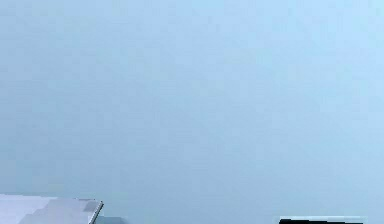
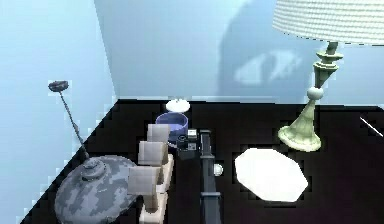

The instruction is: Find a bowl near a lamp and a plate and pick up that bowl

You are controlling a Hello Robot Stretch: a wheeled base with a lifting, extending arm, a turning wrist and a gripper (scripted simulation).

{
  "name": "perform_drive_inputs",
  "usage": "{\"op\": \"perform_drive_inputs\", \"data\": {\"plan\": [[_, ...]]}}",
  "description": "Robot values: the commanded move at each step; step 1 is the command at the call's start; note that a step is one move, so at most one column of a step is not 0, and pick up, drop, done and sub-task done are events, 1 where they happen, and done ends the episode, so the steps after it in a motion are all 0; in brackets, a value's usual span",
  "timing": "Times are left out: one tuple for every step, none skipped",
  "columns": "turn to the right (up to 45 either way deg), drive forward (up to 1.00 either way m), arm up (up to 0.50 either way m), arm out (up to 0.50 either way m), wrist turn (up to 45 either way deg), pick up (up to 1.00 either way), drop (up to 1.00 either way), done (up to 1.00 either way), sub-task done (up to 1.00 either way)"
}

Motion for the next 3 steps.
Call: {"op": "perform_drive_inputs", "data": {"plan": [[0.0, 0.00, 0.00, 0.00, 0.0, 1.00, 0.00, 0.00, 0.00], [0.0, 0.00, 0.10, 0.00, 0.0, 0.00, 0.00, 0.00, 0.00], [0.0, 0.00, 0.00, 0.00, 0.0, 0.00, 0.00, 1.00, 0.00]]}}
